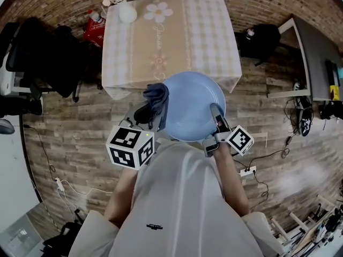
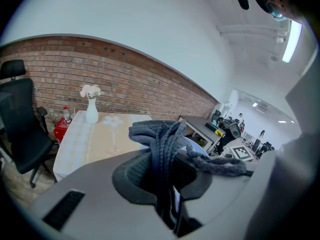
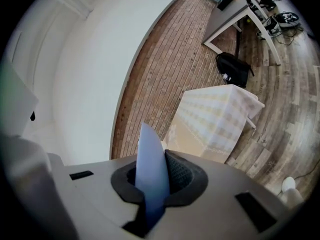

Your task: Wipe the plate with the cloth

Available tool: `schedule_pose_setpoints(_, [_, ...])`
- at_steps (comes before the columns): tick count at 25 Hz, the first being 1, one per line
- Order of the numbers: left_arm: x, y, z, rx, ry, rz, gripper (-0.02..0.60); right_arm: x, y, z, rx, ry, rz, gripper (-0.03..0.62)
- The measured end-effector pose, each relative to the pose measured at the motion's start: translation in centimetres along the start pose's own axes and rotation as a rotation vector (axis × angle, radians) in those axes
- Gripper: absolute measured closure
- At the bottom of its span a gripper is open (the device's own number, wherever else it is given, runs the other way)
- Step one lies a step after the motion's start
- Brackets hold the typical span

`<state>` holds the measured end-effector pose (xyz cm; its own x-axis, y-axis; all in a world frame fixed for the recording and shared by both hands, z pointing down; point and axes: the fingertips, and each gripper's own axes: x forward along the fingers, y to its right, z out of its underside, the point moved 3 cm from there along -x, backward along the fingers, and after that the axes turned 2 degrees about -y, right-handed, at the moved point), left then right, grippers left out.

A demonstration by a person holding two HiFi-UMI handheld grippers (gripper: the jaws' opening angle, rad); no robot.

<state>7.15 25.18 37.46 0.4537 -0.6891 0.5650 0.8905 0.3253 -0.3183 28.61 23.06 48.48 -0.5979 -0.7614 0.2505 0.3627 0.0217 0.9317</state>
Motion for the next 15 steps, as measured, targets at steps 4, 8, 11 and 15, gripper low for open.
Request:
schedule_pose_setpoints(4, [3.6, -4.6, -4.5, 0.015, -0.015, 0.020, 0.520, 6.5, -1.1, -2.3, -0.007, 0.002, 0.018, 0.536])
schedule_pose_setpoints(8, [5.8, -9.9, -9.6, 0.014, -0.021, 0.044, 0.520, 12.8, -3.1, -4.1, -0.012, 0.024, 0.036, 0.536])
schedule_pose_setpoints(11, [7.6, -13.7, -13.3, 0.020, -0.027, 0.066, 0.520, 17.7, -4.6, -5.4, 0.009, 0.051, 0.042, 0.536])
schedule_pose_setpoints(15, [9.8, -17.4, -16.4, 0.048, -0.050, 0.107, 0.520, 22.9, -6.1, -6.5, -0.008, 0.088, 0.034, 0.536])
